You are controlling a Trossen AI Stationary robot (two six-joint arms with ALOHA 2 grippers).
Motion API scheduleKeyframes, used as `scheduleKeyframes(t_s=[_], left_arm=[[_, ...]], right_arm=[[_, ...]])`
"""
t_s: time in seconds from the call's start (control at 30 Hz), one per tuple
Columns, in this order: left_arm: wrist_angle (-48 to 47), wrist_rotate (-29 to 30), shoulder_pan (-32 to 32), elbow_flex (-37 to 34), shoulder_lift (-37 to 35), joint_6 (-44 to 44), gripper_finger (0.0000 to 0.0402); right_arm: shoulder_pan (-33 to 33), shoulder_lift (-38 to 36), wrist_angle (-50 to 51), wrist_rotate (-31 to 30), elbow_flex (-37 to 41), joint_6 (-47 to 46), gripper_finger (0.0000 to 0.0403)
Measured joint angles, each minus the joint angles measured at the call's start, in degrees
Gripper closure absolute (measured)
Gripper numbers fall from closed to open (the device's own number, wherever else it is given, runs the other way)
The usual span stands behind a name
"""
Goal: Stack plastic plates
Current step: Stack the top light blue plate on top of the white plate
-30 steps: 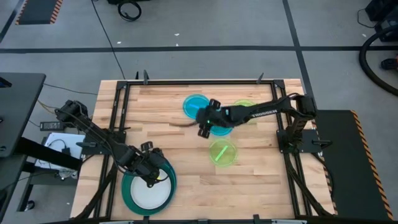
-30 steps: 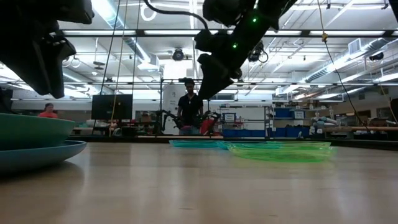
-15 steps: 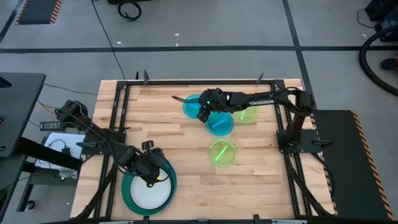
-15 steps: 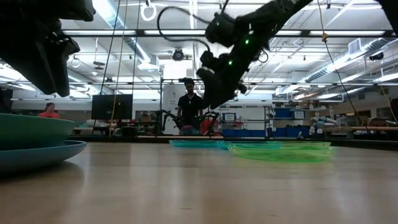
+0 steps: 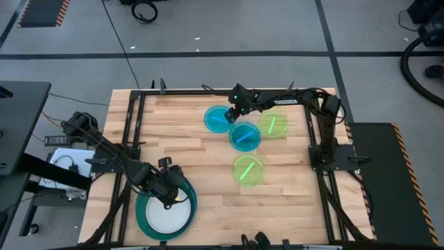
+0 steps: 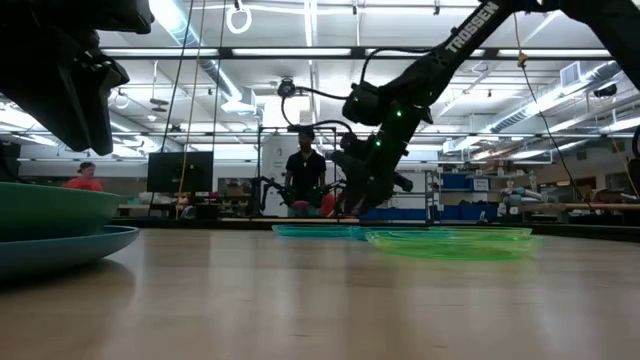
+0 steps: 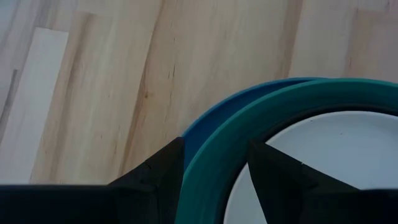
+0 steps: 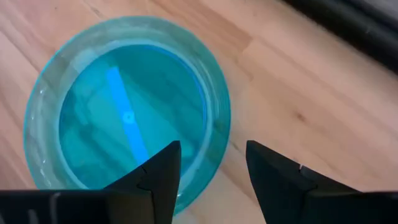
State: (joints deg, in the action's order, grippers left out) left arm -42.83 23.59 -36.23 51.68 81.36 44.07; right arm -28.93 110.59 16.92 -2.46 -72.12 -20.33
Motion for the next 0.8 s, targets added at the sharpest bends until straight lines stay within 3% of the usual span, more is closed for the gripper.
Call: scheduleKeyframes(t_s=[0.13,0.8], left_arm=[[-0.1,0.0,0.0,0.0,0.0,-0.4,0.0221],[0.1,-0.3,0.0,0.0,0.0,-0.3,0.0221]], right_arm=[[-1.9,0.0,0.5,3.7,0.0,-1.1,0.0223],[-1.5,2.9,1.3,7.0,-0.1,-4.4,0.0271]])
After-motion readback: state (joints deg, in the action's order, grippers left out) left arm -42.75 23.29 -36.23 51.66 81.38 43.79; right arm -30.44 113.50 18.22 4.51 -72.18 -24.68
